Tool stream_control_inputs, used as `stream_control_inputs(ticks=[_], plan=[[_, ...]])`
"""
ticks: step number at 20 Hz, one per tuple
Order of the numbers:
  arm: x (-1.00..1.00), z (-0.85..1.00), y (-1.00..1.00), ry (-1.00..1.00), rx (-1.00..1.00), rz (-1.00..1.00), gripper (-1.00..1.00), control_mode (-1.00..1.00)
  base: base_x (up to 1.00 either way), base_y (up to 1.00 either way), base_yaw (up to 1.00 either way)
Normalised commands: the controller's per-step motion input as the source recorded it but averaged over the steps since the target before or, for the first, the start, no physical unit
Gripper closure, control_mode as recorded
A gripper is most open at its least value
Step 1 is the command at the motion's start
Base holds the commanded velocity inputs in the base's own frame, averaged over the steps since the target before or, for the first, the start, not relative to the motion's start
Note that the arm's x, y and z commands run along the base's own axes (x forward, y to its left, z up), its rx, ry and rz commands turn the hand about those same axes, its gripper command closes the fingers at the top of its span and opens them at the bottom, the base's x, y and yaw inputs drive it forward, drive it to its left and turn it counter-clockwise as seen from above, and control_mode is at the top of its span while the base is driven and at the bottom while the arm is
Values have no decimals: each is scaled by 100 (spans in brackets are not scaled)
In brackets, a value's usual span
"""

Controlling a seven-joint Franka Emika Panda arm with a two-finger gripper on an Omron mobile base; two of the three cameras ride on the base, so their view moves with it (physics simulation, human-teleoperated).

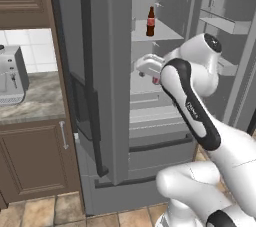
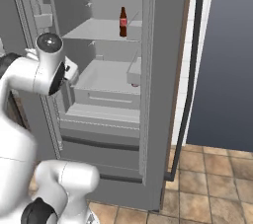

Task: Open the fridge, grab two sodas, and place both sodas inside the bowl with ice on the dining counter.

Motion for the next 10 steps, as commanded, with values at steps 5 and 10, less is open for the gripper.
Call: stream_control_inputs(ticks=[5,10], plan=[[39,-18,4,23,20,2,-100,-100,0,0,0],[50,-27,14,23,18,2,-100,-100,0,0,0]])
